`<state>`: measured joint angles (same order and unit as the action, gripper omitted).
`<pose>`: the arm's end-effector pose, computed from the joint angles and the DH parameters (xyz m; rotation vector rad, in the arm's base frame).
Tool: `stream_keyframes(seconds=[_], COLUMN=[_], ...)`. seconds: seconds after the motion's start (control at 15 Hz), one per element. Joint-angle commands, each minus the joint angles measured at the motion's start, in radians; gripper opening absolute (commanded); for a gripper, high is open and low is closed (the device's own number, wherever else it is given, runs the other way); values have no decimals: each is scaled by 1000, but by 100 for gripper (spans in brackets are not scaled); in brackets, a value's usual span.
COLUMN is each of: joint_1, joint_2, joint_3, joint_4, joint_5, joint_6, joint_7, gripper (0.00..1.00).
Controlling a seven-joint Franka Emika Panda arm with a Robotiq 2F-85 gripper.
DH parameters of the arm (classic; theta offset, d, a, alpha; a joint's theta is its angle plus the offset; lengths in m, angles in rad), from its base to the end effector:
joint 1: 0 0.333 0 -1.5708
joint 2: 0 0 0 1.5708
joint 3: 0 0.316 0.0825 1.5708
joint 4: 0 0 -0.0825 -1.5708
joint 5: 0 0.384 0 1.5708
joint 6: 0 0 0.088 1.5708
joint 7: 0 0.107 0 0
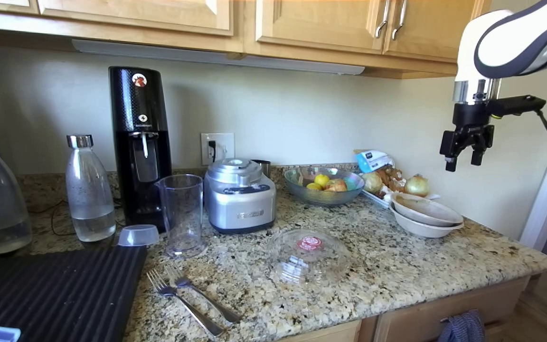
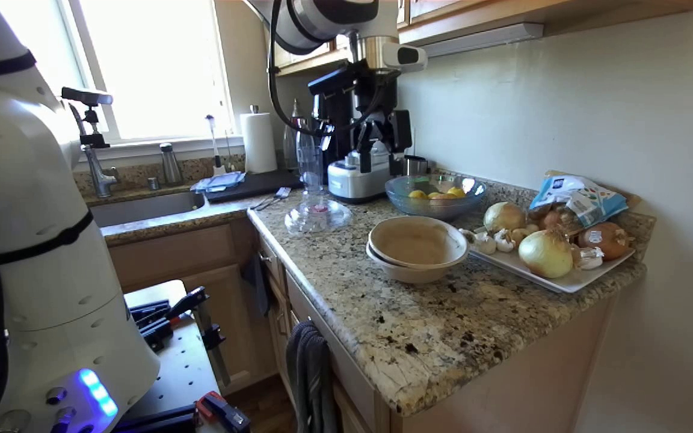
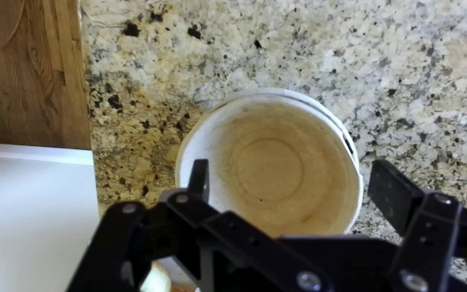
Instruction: Separate the bowls from each other
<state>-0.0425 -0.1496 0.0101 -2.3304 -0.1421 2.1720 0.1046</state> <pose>0.4833 -0.0211 0.3980 3.0219 -0.0848 -0.0069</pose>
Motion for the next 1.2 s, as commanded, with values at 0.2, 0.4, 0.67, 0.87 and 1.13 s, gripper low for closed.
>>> stream_keyframes(seconds=[0.2, 0.4, 0.67, 0.87, 1.13], joint_1=[23, 32, 43, 43, 50], joint_2=[75, 124, 139, 139, 197], joint_3=[44, 50, 40, 40, 44], joint_4=[-76, -62, -49, -47, -34], joint_5=[-124, -189, -169, -170, -204], joint_6=[218, 237, 210, 210, 242], joint_7=[173, 235, 196, 196, 230], gripper=[100, 100, 100, 100, 100])
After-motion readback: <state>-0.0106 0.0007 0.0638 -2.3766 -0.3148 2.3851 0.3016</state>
